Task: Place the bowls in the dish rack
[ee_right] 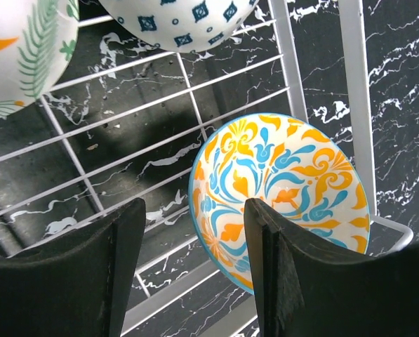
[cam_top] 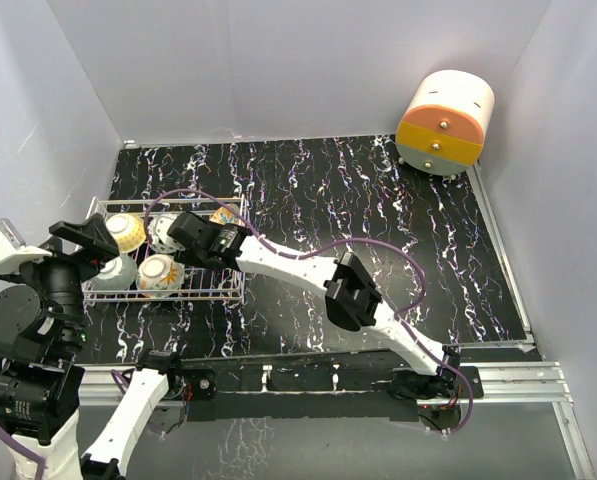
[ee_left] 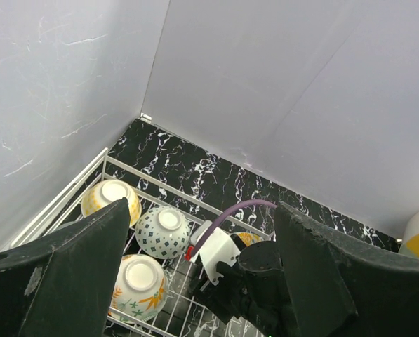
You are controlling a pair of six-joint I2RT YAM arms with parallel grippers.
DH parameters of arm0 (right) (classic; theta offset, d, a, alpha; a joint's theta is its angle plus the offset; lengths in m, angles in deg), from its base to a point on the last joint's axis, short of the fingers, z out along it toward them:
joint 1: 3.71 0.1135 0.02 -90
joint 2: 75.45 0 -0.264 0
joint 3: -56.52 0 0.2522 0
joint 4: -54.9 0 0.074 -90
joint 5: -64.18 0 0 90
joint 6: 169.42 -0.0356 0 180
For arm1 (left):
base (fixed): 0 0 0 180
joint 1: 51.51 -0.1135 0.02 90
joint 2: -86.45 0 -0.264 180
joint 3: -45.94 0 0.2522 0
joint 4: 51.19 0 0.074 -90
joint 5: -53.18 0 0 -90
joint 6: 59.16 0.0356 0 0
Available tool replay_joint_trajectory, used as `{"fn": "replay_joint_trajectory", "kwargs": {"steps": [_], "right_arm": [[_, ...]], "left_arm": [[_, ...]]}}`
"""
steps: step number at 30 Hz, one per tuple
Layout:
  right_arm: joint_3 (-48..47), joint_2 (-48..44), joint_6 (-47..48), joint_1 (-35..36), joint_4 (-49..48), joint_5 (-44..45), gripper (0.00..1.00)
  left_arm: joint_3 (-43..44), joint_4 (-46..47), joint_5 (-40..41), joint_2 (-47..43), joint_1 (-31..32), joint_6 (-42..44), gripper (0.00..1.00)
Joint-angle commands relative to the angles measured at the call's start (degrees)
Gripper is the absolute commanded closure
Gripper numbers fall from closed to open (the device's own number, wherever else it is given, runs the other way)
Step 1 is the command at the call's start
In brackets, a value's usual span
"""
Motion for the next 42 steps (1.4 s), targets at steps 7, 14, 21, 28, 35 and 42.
{"fn": "replay_joint_trajectory", "kwargs": {"steps": [7, 14, 21, 28, 35, 42], "right_arm": [[-0.8, 2.0, 4.0, 0.0, -5.0, 7.0, 0.40], [0.3, 2.0, 3.9, -0.3, -6.1, 8.7, 0.68], [1.8, 1.9, 2.3, -0.6, -5.8, 8.5, 0.92], [-0.9, -1.1, -2.4, -0.9, -6.4, 1.8, 0.92], [1.8, -6.2, -6.9, -0.9, -12.0, -2.5, 0.92], [5.3, -11.9, -16.6, -2.1, -21.4, -12.3, 0.92]], "left_arm": [[0.4, -0.2, 2.2, -0.7, 1.6, 1.1, 0.18], [0.8, -0.5, 2.9, -1.4, 2.3, 0.8, 0.18], [0.6, -1.2, 4.4, -2.0, 3.1, 0.6, 0.18], [0.6, -1.1, 5.1, -2.3, 4.0, 0.1, 0.18], [0.5, -1.1, 5.3, -2.2, 4.5, -0.5, 0.18], [0.7, -1.3, 6.0, -1.8, 4.9, -0.6, 0.18]]}}
